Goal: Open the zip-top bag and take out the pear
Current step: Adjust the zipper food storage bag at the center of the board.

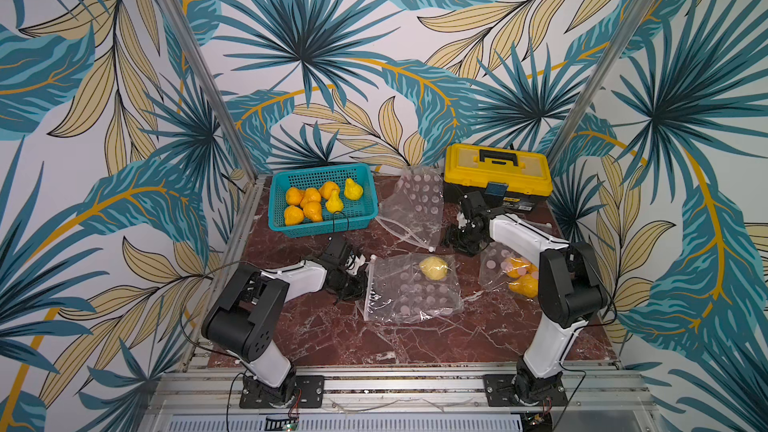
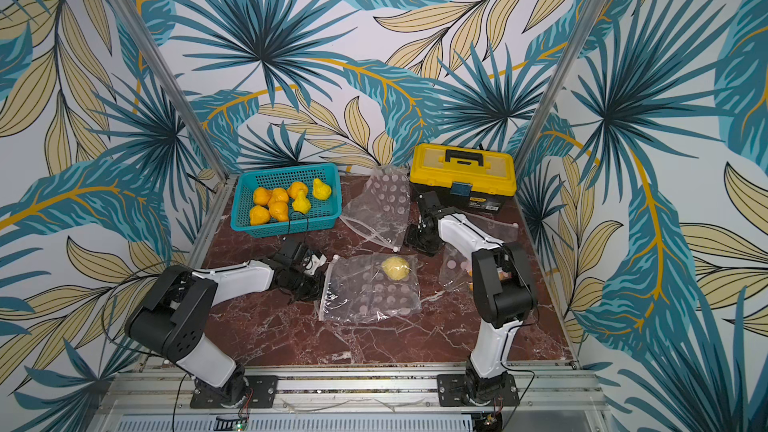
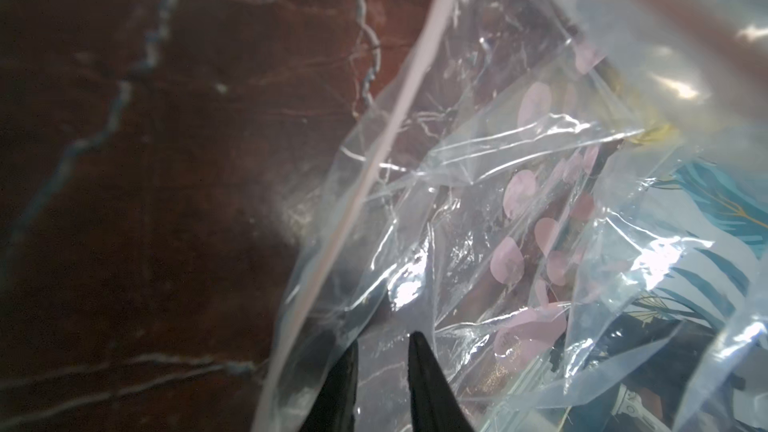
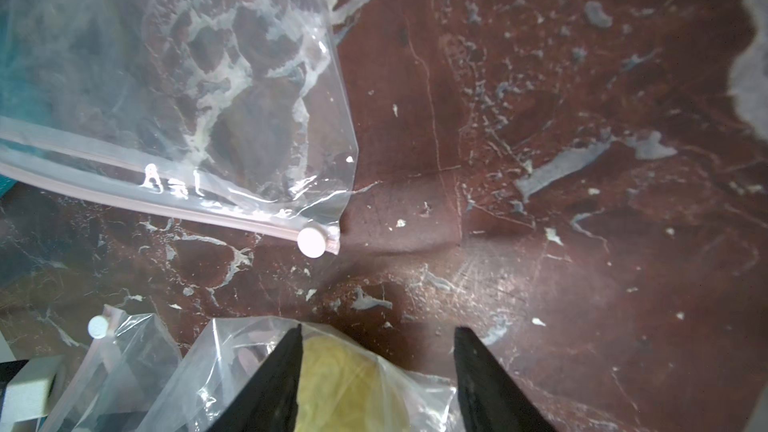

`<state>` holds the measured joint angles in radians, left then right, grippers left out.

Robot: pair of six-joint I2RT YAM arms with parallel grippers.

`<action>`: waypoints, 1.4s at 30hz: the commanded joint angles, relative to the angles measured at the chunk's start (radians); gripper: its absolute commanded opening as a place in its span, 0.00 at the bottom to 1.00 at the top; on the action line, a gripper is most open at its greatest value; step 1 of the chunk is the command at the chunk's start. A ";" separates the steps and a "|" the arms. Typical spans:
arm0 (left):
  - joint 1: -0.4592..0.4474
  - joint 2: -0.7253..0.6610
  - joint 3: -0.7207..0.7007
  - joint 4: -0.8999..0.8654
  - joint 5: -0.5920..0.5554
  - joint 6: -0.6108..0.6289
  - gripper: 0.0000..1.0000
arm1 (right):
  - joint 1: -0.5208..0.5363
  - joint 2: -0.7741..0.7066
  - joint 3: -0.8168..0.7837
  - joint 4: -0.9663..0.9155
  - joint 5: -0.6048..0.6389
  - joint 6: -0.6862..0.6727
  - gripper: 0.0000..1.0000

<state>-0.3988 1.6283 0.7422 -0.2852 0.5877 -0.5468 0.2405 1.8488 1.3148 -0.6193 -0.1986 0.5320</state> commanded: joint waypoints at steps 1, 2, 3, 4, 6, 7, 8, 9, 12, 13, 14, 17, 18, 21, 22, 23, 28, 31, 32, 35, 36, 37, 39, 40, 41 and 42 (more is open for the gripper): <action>-0.003 0.037 -0.030 0.004 -0.080 0.026 0.24 | -0.004 -0.004 -0.018 -0.036 -0.010 0.033 0.58; -0.002 0.041 -0.033 0.005 -0.084 0.028 0.24 | -0.004 -0.009 -0.027 -0.037 -0.007 0.040 0.58; -0.003 0.046 -0.036 0.004 -0.089 0.031 0.24 | -0.006 -0.017 -0.038 -0.034 -0.005 0.048 0.56; -0.003 0.051 -0.039 0.004 -0.096 0.034 0.24 | -0.006 -0.025 -0.048 -0.027 -0.011 0.057 0.54; -0.002 0.059 -0.044 0.004 -0.105 0.039 0.24 | -0.006 -0.041 -0.074 0.006 -0.049 0.080 0.43; -0.003 0.062 -0.048 0.004 -0.111 0.041 0.23 | -0.006 -0.047 -0.083 0.017 -0.069 0.091 0.36; -0.003 0.066 -0.050 0.004 -0.116 0.042 0.23 | -0.006 -0.056 -0.088 0.023 -0.078 0.099 0.29; -0.003 0.069 -0.055 0.004 -0.117 0.044 0.23 | -0.006 -0.069 -0.093 0.028 -0.084 0.105 0.21; -0.004 0.079 -0.068 0.046 -0.119 0.037 0.22 | -0.006 -0.138 -0.110 0.024 -0.055 0.109 0.03; -0.004 0.082 -0.073 0.049 -0.124 0.033 0.22 | -0.006 -0.167 -0.109 0.015 -0.041 0.108 0.00; -0.003 0.082 -0.074 0.049 -0.131 0.030 0.21 | -0.006 -0.190 -0.109 0.005 -0.032 0.105 0.00; -0.003 0.074 -0.089 0.060 -0.162 0.015 0.19 | -0.006 -0.268 -0.103 -0.034 -0.020 0.105 0.00; -0.003 0.070 -0.096 0.066 -0.171 0.008 0.18 | -0.006 -0.298 -0.104 -0.046 -0.020 0.106 0.00; -0.003 0.064 -0.108 0.086 -0.176 -0.005 0.17 | -0.004 -0.380 -0.129 -0.068 -0.018 0.118 0.00; -0.003 0.067 -0.109 0.089 -0.176 -0.008 0.17 | -0.004 -0.407 -0.137 -0.075 -0.015 0.123 0.00; -0.003 0.070 -0.109 0.090 -0.175 -0.008 0.17 | -0.004 -0.426 -0.145 -0.079 -0.014 0.124 0.00; -0.003 0.067 -0.109 0.094 -0.169 -0.007 0.17 | -0.006 -0.457 -0.173 -0.103 0.062 0.091 0.00; -0.003 0.058 -0.109 0.098 -0.160 -0.005 0.18 | -0.005 -0.413 -0.154 -0.124 0.082 0.078 0.00; -0.004 0.053 -0.107 0.098 -0.155 -0.006 0.18 | -0.006 -0.400 -0.147 -0.131 0.083 0.076 0.00; -0.004 0.026 -0.104 0.098 -0.136 -0.013 0.21 | -0.004 -0.383 -0.129 -0.154 0.124 0.074 0.00; -0.004 0.012 -0.104 0.098 -0.131 -0.017 0.22 | -0.004 -0.388 -0.122 -0.166 0.144 0.070 0.04; -0.005 -0.001 -0.104 0.098 -0.126 -0.023 0.23 | -0.004 -0.395 -0.114 -0.181 0.163 0.067 0.10; -0.004 -0.033 -0.101 0.098 -0.113 -0.034 0.27 | -0.004 -0.416 -0.096 -0.222 0.204 0.054 0.20; -0.004 -0.043 -0.098 0.097 -0.106 -0.038 0.28 | -0.003 -0.428 -0.088 -0.242 0.219 0.050 0.24; -0.005 -0.054 -0.094 0.097 -0.096 -0.043 0.30 | -0.003 -0.443 -0.080 -0.264 0.234 0.047 0.29; -0.003 -0.063 -0.090 0.096 -0.084 -0.046 0.31 | 0.000 -0.459 -0.073 -0.283 0.242 0.043 0.32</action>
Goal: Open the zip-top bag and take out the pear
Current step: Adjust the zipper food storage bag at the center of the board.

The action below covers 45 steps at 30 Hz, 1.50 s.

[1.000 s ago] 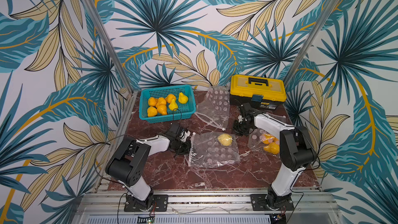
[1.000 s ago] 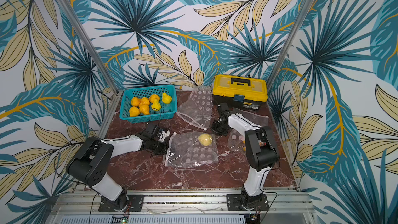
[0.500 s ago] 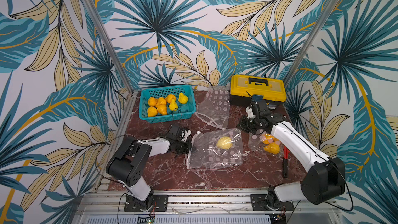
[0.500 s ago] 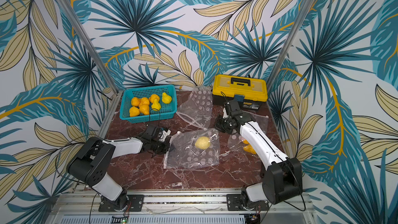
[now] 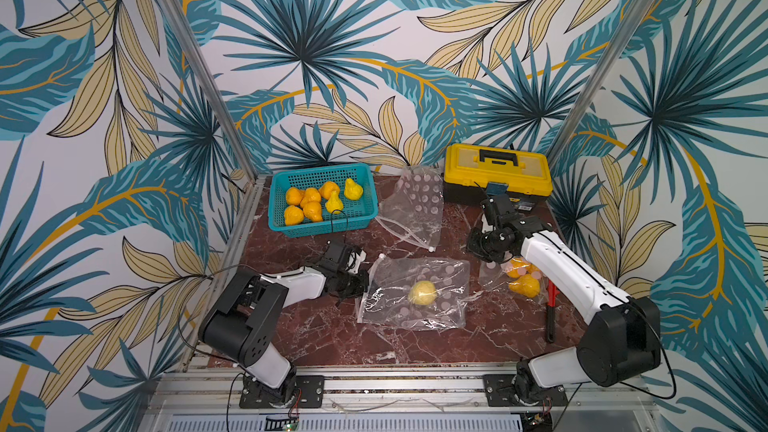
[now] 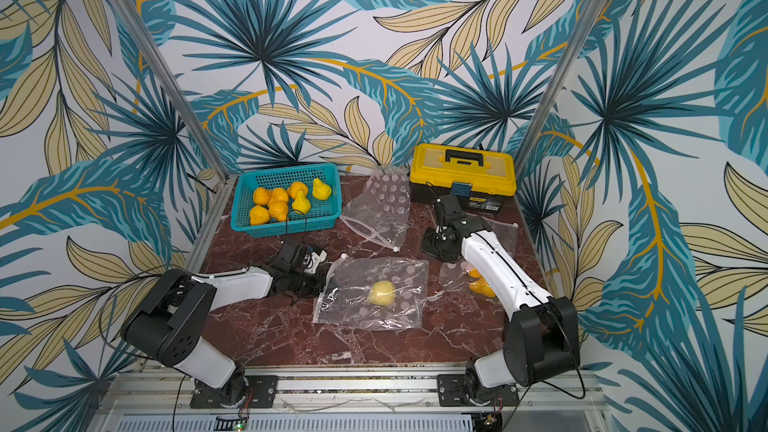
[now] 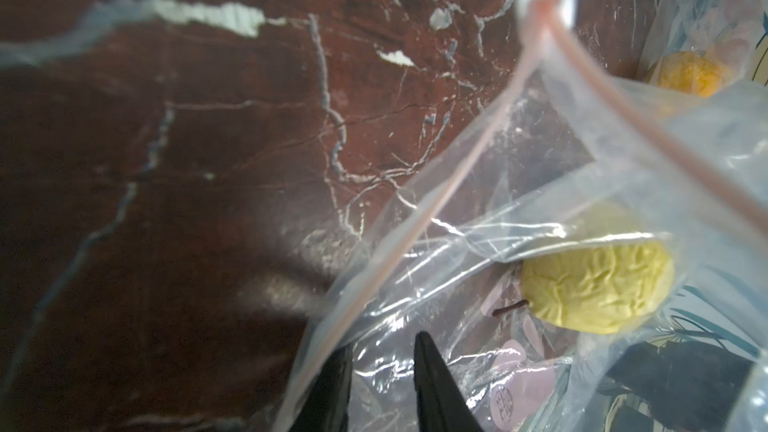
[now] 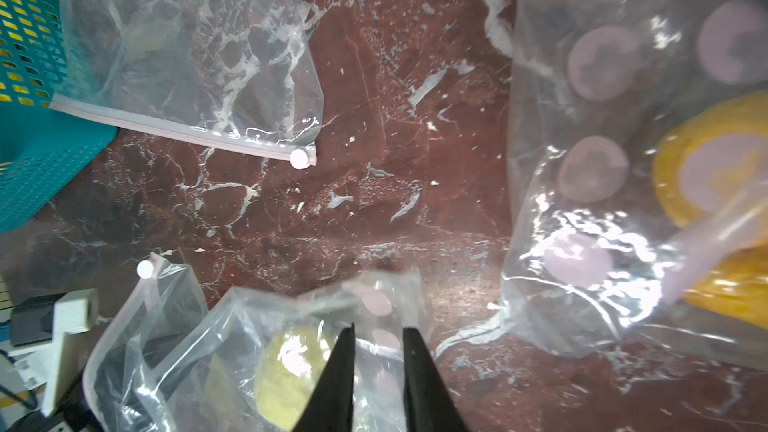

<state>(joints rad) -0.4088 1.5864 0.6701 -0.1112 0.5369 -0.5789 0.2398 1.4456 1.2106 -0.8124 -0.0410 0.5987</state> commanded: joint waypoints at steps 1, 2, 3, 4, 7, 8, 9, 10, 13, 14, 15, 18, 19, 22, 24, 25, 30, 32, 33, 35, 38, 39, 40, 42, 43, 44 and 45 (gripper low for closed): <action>0.004 -0.027 -0.013 -0.077 -0.020 -0.015 0.32 | 0.004 -0.072 0.037 -0.106 0.087 -0.025 0.34; 0.003 -0.030 -0.003 -0.077 -0.001 -0.015 0.33 | 0.012 -0.088 0.044 -0.128 0.082 -0.024 0.35; 0.001 -0.033 0.005 -0.078 0.015 -0.016 0.34 | 0.024 -0.103 0.047 -0.144 0.070 -0.021 0.35; 0.000 -0.035 0.011 -0.078 0.027 -0.018 0.34 | 0.038 -0.114 0.047 -0.153 0.057 -0.017 0.36; -0.004 -0.048 0.028 -0.079 0.046 -0.027 0.35 | 0.105 -0.126 0.030 -0.167 0.006 0.006 0.36; -0.005 -0.052 0.032 -0.080 0.050 -0.032 0.36 | 0.135 -0.126 0.016 -0.164 0.004 0.015 0.36; -0.005 -0.055 0.036 -0.079 0.055 -0.036 0.36 | 0.163 -0.122 0.004 -0.158 0.005 0.023 0.36; -0.006 -0.058 0.040 -0.080 0.058 -0.038 0.37 | 0.184 -0.114 -0.005 -0.152 0.002 0.027 0.35; -0.010 -0.065 0.047 -0.079 0.063 -0.048 0.39 | 0.229 -0.072 -0.047 -0.116 -0.002 0.041 0.35; -0.011 -0.067 0.049 -0.079 0.067 -0.048 0.41 | 0.239 -0.053 -0.059 -0.102 -0.001 0.044 0.35; -0.013 -0.070 0.052 -0.079 0.069 -0.051 0.43 | 0.248 -0.035 -0.069 -0.085 0.000 0.045 0.35; -0.015 -0.080 0.055 -0.080 0.073 -0.060 0.48 | 0.267 0.020 -0.089 -0.026 -0.009 0.051 0.34; -0.017 -0.084 0.056 -0.080 0.074 -0.062 0.48 | 0.274 0.037 -0.096 -0.006 -0.010 0.050 0.34; -0.022 -0.092 0.061 -0.080 0.072 -0.070 0.51 | 0.275 0.093 -0.131 0.086 -0.018 0.049 0.33; -0.025 -0.092 0.066 -0.079 0.073 -0.074 0.53 | 0.277 0.136 -0.133 0.130 -0.022 0.050 0.32; -0.028 -0.090 0.070 -0.079 0.074 -0.076 0.54 | 0.278 0.159 -0.126 0.141 -0.034 0.051 0.32; -0.061 -0.082 0.105 -0.099 0.071 -0.081 0.55 | 0.296 0.229 -0.140 0.246 -0.180 0.083 0.30; -0.081 -0.072 0.125 -0.106 0.068 -0.082 0.57 | 0.304 0.250 -0.150 0.288 -0.240 0.106 0.30; -0.090 -0.067 0.133 -0.108 0.068 -0.083 0.58 | 0.307 0.255 -0.154 0.304 -0.253 0.115 0.30; -0.111 -0.052 0.153 -0.111 0.069 -0.085 0.62 | 0.316 0.264 -0.162 0.341 -0.275 0.130 0.29; -0.145 -0.020 0.195 -0.141 0.067 -0.072 0.69 | 0.320 0.283 -0.163 0.377 -0.295 0.146 0.28; -0.156 -0.011 0.210 -0.156 0.058 -0.064 0.71 | 0.321 0.288 -0.163 0.382 -0.296 0.149 0.28; -0.167 -0.002 0.224 -0.190 0.043 -0.056 0.72 | 0.323 0.292 -0.163 0.387 -0.296 0.150 0.27; -0.185 0.014 0.246 -0.225 0.022 -0.039 0.74 | 0.323 0.298 -0.163 0.395 -0.294 0.149 0.27; -0.193 0.024 0.258 -0.243 0.011 -0.031 0.74 | 0.323 0.302 -0.162 0.397 -0.293 0.146 0.26; -0.202 0.035 0.269 -0.265 -0.005 -0.020 0.74 | 0.323 0.305 -0.160 0.395 -0.291 0.143 0.26; -0.208 0.044 0.283 -0.291 -0.024 -0.007 0.74 | 0.323 0.307 -0.160 0.395 -0.291 0.142 0.26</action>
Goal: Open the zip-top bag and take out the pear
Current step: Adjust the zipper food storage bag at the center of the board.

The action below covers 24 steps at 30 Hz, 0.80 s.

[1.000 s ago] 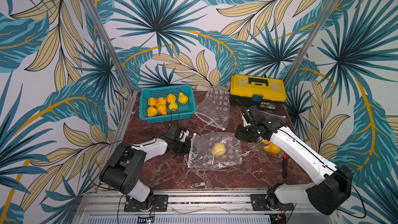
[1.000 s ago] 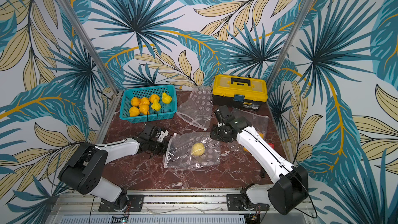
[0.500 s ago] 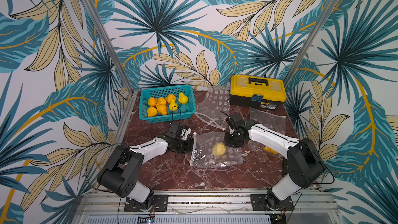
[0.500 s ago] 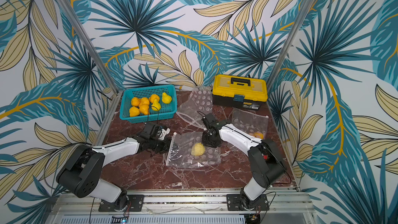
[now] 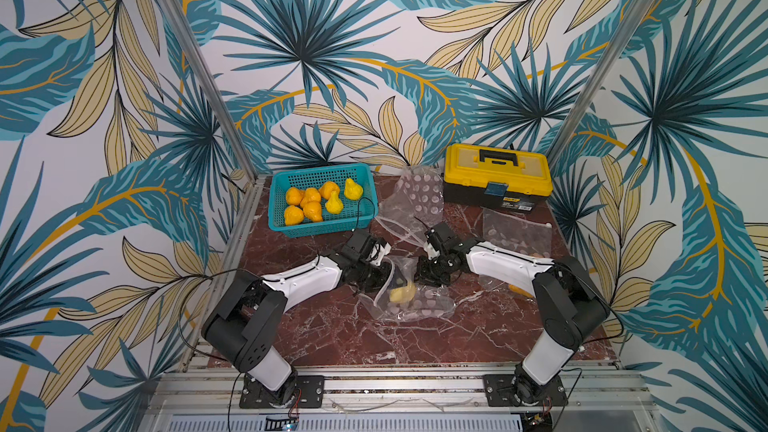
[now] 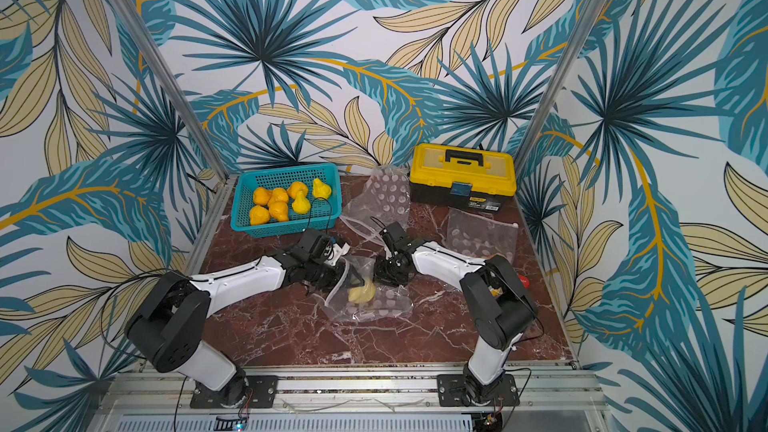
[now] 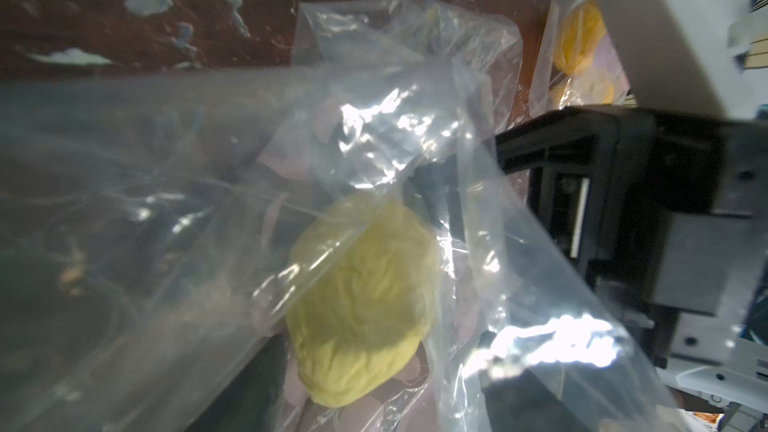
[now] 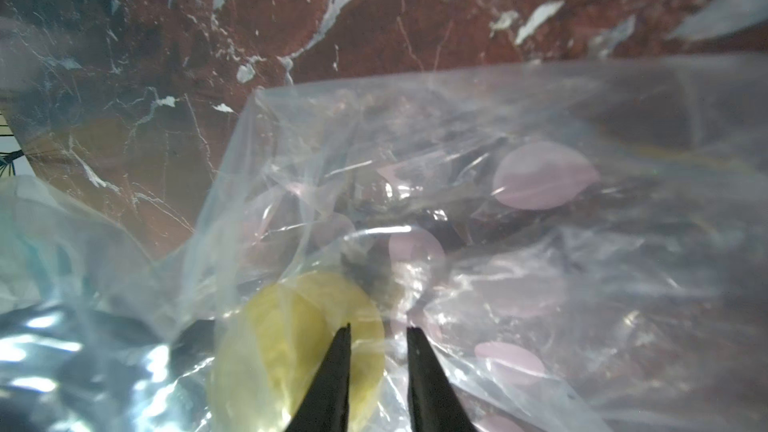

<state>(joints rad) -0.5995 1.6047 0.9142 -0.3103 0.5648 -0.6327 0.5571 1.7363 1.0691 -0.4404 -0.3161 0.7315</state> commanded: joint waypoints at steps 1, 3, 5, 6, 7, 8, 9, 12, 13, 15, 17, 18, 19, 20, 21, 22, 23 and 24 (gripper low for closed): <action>-0.027 0.037 0.055 -0.128 -0.084 0.064 0.74 | 0.006 0.018 -0.017 0.023 -0.015 0.007 0.26; -0.043 0.050 0.077 -0.180 -0.139 0.086 0.74 | 0.006 0.020 -0.018 0.023 -0.009 0.002 0.25; -0.045 0.036 0.073 -0.185 -0.164 0.087 0.74 | 0.006 0.019 -0.023 0.025 -0.003 0.003 0.25; -0.047 0.020 0.068 -0.185 -0.178 0.082 0.74 | 0.005 0.020 -0.024 0.025 -0.001 0.002 0.25; -0.048 -0.003 0.060 -0.184 -0.194 0.080 0.74 | 0.006 0.022 -0.025 0.023 0.000 -0.001 0.24; -0.046 -0.024 0.054 -0.185 -0.208 0.081 0.74 | 0.005 0.023 -0.027 0.023 0.000 -0.003 0.24; -0.047 -0.046 0.048 -0.188 -0.220 0.082 0.74 | 0.005 0.023 -0.029 0.023 0.001 -0.004 0.24; -0.047 -0.067 0.049 -0.215 -0.239 0.093 0.69 | 0.005 0.026 -0.032 0.025 0.003 -0.007 0.24; -0.047 -0.062 0.051 -0.228 -0.239 0.096 0.66 | 0.004 0.028 -0.032 0.023 0.003 -0.008 0.24; -0.048 -0.055 0.048 -0.236 -0.242 0.092 0.61 | 0.005 0.035 -0.027 0.019 0.002 -0.013 0.24; -0.048 -0.058 0.037 -0.236 -0.258 0.079 0.54 | 0.005 0.039 -0.023 0.010 0.003 -0.018 0.24; -0.048 -0.057 0.035 -0.236 -0.264 0.077 0.51 | 0.004 0.040 -0.021 0.008 0.005 -0.019 0.24; -0.048 -0.053 0.036 -0.235 -0.260 0.077 0.50 | 0.005 0.040 -0.020 0.003 0.006 -0.022 0.24; -0.047 -0.049 0.039 -0.236 -0.255 0.079 0.49 | 0.005 0.042 -0.018 -0.001 0.007 -0.024 0.24; -0.049 -0.043 0.045 -0.236 -0.241 0.080 0.50 | 0.005 0.042 -0.017 -0.003 0.006 -0.027 0.24; -0.052 -0.034 0.052 -0.236 -0.225 0.085 0.50 | 0.006 0.043 -0.017 -0.005 0.005 -0.026 0.24; -0.056 -0.024 0.061 -0.235 -0.213 0.092 0.52 | 0.004 0.043 -0.015 -0.006 0.004 -0.027 0.24; -0.060 -0.012 0.070 -0.235 -0.196 0.098 0.55 | 0.005 0.044 -0.015 -0.006 0.003 -0.028 0.24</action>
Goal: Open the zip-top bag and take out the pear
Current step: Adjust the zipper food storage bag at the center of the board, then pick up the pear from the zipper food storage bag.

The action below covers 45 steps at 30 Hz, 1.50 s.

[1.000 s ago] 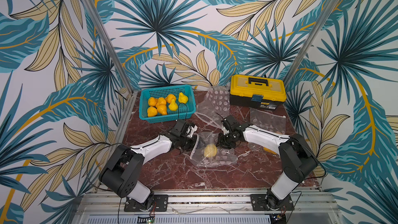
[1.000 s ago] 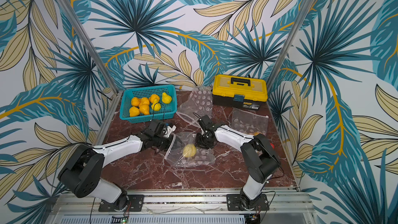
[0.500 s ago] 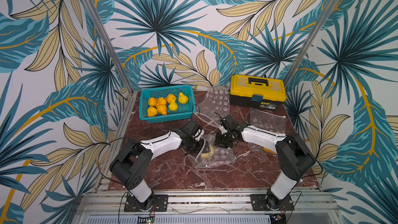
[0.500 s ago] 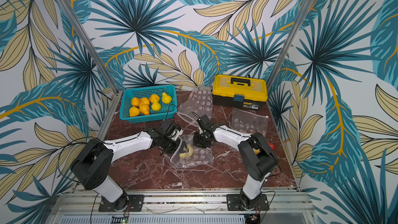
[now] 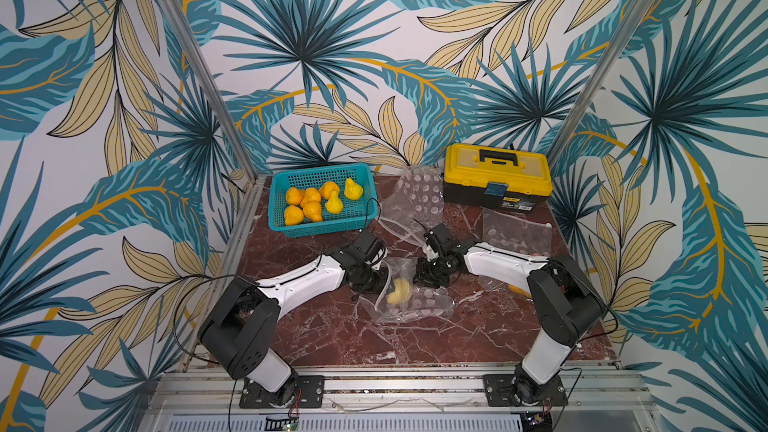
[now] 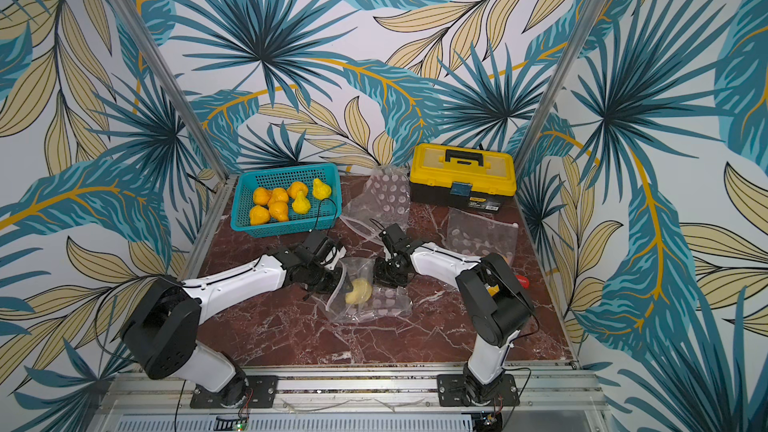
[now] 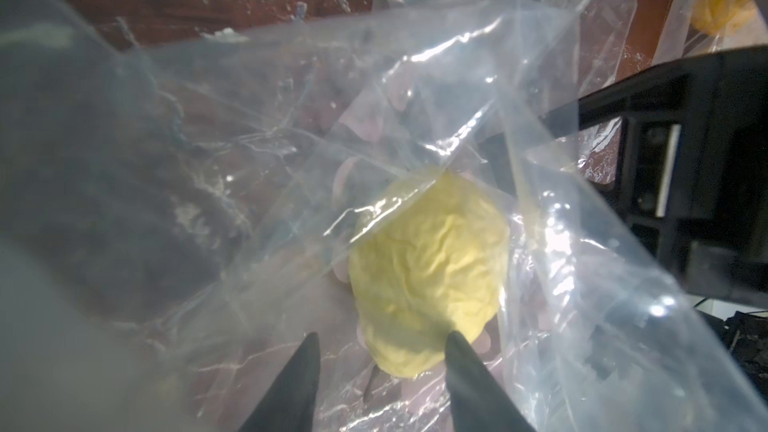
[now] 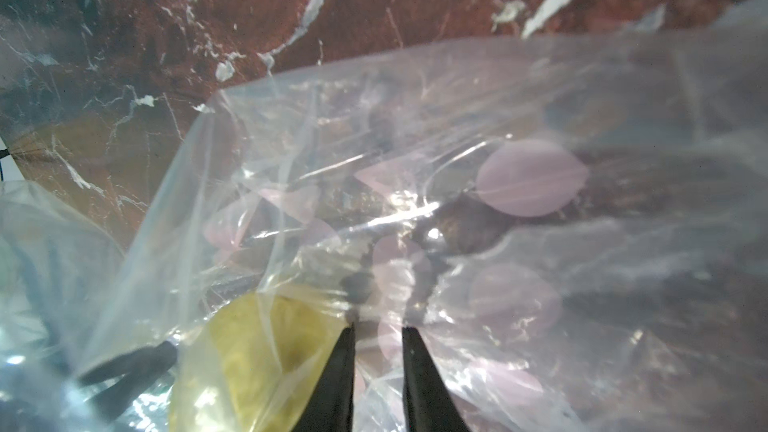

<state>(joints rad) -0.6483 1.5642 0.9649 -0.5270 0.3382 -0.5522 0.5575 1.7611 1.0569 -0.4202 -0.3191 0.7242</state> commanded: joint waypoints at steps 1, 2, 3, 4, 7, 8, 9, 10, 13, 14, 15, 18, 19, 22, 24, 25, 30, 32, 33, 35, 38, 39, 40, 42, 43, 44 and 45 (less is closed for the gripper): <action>-0.015 0.043 0.029 -0.019 0.044 0.021 0.58 | 0.003 0.021 -0.002 -0.025 0.005 -0.020 0.24; -0.020 0.054 0.036 -0.018 0.052 0.024 0.60 | 0.004 0.023 0.000 -0.025 0.002 -0.019 0.24; -0.027 0.064 0.045 -0.018 0.056 0.026 0.62 | 0.004 0.024 0.001 -0.024 0.000 -0.017 0.23; -0.033 0.077 0.055 -0.019 0.059 0.028 0.63 | 0.005 0.026 0.002 -0.022 -0.004 -0.014 0.23; -0.044 0.108 0.080 -0.019 0.071 0.029 0.66 | 0.005 0.029 0.002 -0.017 -0.015 -0.009 0.23; -0.047 0.116 0.088 -0.019 0.075 0.031 0.66 | 0.004 0.030 0.001 -0.017 -0.020 -0.009 0.23; -0.050 0.124 0.098 -0.018 0.080 0.031 0.66 | 0.005 0.033 0.002 -0.017 -0.023 -0.010 0.23; -0.054 0.134 0.107 -0.019 0.083 0.032 0.67 | 0.005 0.034 0.002 -0.016 -0.028 -0.009 0.23; -0.060 0.158 0.125 -0.019 0.091 0.034 0.67 | 0.006 0.037 -0.004 -0.011 -0.035 -0.007 0.23; -0.060 0.168 0.130 -0.019 0.094 0.034 0.67 | 0.007 0.037 -0.005 -0.010 -0.034 -0.006 0.23; -0.062 0.178 0.137 -0.019 0.100 0.034 0.68 | 0.006 0.038 -0.006 -0.009 -0.034 -0.006 0.23; -0.068 0.208 0.146 -0.018 0.112 0.035 0.67 | 0.006 0.040 -0.006 -0.012 -0.030 -0.008 0.23; -0.069 0.212 0.146 -0.018 0.111 0.034 0.67 | 0.006 0.040 -0.006 -0.014 -0.026 -0.009 0.23; -0.070 0.218 0.140 -0.024 0.091 0.038 0.65 | 0.006 0.041 -0.008 -0.017 -0.011 -0.009 0.22; -0.070 0.228 0.144 -0.030 0.086 0.046 0.66 | 0.007 0.047 -0.008 -0.017 -0.012 -0.012 0.22; -0.070 0.238 0.149 -0.034 0.095 0.050 0.67 | 0.005 0.050 -0.006 -0.018 -0.013 -0.014 0.22; -0.070 0.249 0.171 -0.033 0.116 0.056 0.65 | 0.004 0.051 0.000 -0.031 -0.005 -0.023 0.22; -0.070 0.239 0.179 -0.034 0.109 0.063 0.60 | 0.002 0.049 -0.001 -0.035 0.001 -0.025 0.21; -0.070 0.232 0.179 -0.034 0.099 0.064 0.57 | 0.001 0.048 -0.003 -0.037 0.005 -0.026 0.21; -0.065 0.217 0.177 -0.034 0.084 0.064 0.53 | -0.003 0.045 -0.010 -0.037 0.013 -0.027 0.20; -0.055 0.181 0.158 -0.034 0.065 0.058 0.49 | -0.010 0.041 -0.021 -0.034 0.016 -0.030 0.20; -0.048 0.166 0.148 -0.034 0.064 0.057 0.48 | -0.013 0.042 -0.021 -0.038 0.018 -0.032 0.19; -0.041 0.152 0.136 -0.034 0.064 0.055 0.47 | -0.014 0.041 -0.023 -0.041 0.018 -0.035 0.19; -0.024 0.115 0.112 -0.040 0.057 0.054 0.45 | -0.020 0.039 -0.027 -0.047 0.024 -0.044 0.19; -0.017 0.100 0.103 -0.043 0.054 0.055 0.45 | -0.024 0.037 -0.030 -0.050 0.026 -0.046 0.19; -0.007 0.080 0.093 -0.049 0.053 0.056 0.44 | -0.028 0.037 -0.032 -0.052 0.026 -0.050 0.19; 0.001 0.061 0.081 -0.055 0.049 0.058 0.44 | -0.032 0.035 -0.035 -0.052 0.027 -0.051 0.19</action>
<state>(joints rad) -0.6697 1.6928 1.0691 -0.5724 0.4179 -0.5045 0.5358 1.7920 1.0496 -0.4278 -0.3080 0.6952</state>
